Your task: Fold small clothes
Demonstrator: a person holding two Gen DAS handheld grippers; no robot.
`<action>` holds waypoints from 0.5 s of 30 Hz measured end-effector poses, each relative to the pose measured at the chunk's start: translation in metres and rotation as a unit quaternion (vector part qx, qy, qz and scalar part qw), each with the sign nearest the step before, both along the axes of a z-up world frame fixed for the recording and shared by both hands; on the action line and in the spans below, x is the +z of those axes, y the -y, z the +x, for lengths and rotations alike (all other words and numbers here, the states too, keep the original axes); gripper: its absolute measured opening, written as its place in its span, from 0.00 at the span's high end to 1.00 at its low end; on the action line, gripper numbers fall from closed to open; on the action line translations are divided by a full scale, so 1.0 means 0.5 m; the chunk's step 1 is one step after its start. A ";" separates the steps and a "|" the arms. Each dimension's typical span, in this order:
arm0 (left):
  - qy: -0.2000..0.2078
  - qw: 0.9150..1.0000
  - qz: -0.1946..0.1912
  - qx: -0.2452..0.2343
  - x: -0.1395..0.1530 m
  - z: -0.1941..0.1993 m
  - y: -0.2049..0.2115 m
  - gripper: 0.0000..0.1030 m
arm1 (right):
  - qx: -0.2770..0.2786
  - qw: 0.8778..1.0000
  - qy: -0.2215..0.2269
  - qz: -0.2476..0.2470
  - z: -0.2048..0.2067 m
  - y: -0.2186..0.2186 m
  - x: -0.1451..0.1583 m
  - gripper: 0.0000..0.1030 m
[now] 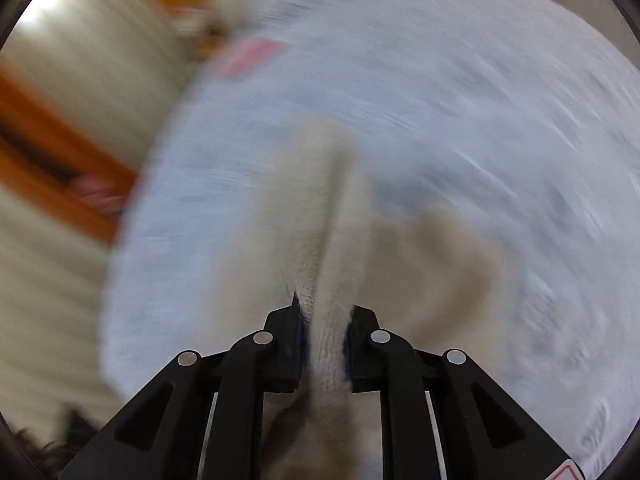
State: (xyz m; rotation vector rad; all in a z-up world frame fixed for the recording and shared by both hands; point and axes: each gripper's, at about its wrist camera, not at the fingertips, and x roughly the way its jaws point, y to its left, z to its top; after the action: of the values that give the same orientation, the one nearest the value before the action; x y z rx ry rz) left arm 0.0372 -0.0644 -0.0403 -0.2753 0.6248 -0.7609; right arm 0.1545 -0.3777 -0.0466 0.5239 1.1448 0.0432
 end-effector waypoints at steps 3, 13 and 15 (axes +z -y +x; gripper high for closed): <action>-0.034 0.999 0.040 0.013 -0.030 0.037 0.021 0.14 | -0.053 0.997 -0.055 0.025 -0.024 0.059 -0.138 0.87; -0.021 0.983 0.182 -0.014 -0.104 0.036 0.115 0.16 | -0.065 0.990 -0.006 0.126 -0.120 0.061 -0.083 0.43; -0.020 0.981 0.192 -0.014 -0.116 0.045 0.117 0.38 | -0.061 0.989 -0.007 0.135 -0.133 0.062 -0.091 0.46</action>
State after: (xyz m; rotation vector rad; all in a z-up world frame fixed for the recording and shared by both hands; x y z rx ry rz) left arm 0.0599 -0.1230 -0.0983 0.0734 0.7991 -0.6467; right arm 0.0880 -0.4086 -0.0919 0.8356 1.1243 0.0909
